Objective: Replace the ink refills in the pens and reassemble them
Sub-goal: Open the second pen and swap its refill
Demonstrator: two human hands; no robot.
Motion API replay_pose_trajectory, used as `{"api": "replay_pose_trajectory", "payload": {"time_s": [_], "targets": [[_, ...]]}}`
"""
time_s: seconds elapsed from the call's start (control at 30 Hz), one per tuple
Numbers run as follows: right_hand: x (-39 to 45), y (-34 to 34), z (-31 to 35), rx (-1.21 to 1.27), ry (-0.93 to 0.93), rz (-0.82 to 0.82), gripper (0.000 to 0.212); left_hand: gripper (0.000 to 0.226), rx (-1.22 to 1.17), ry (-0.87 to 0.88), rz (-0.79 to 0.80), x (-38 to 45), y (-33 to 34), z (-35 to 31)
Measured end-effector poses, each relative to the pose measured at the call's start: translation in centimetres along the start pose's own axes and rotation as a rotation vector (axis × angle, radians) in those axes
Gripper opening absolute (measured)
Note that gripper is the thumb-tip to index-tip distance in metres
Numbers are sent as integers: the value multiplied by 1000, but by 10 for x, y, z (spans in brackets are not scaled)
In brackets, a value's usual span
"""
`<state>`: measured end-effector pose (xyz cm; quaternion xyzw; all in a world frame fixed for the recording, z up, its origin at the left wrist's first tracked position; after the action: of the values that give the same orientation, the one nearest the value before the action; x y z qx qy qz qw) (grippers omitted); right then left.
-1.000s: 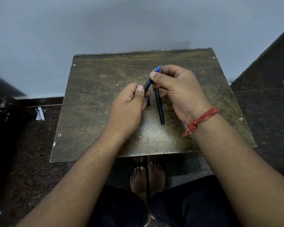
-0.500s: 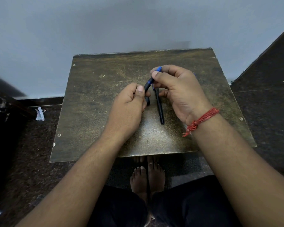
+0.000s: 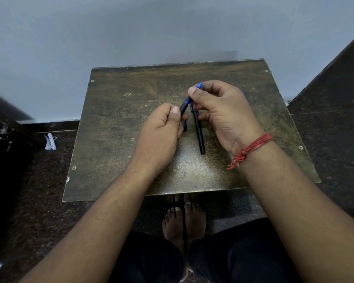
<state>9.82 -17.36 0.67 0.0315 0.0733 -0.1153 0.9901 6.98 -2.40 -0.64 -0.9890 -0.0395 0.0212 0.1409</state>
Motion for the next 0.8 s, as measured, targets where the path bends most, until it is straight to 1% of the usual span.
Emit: {"api": "replay_pose_trajectory", "payload": {"time_s": [0.03, 0.17, 0.3, 0.37, 0.47, 0.53, 0.63, 0.8], "targets": [[0, 0, 2, 14, 5, 2, 3, 36, 2, 0, -2, 0, 0, 0], [-2, 1, 6, 112, 33, 6, 22, 34, -8, 6, 3, -1, 2, -2], [-3, 1, 6, 176, 67, 19, 29, 35, -5, 8, 4, -1, 1, -3], [-2, 0, 4, 160, 77, 13, 26, 35, -4, 7, 1, -1, 1, -3], [-2, 0, 2, 44, 35, 11, 10, 35, -8, 6, 1, -1, 1, -4], [-1, -1, 2, -9, 4, 0, 9, 35, -7, 2, -1, -1, 1, -4], [-1, -3, 6, 19, -17, -22, 4, 35, -16, -1, 2, -1, 1, -3], [-2, -6, 9, 148, 14, -43, 14, 34, -10, 3, 14, -2, 3, -3]]}}
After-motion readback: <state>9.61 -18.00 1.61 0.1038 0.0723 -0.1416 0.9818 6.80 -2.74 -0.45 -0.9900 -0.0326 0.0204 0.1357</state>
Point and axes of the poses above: each hand's wrist, its own x-axis towards the middle knuckle, its own y-axis out of the palm, z = x × y, the point moved 8 cm from there along x, towards the middle knuckle, and after that the axes turned 8 degrees about -z, right-handed, at the moved point
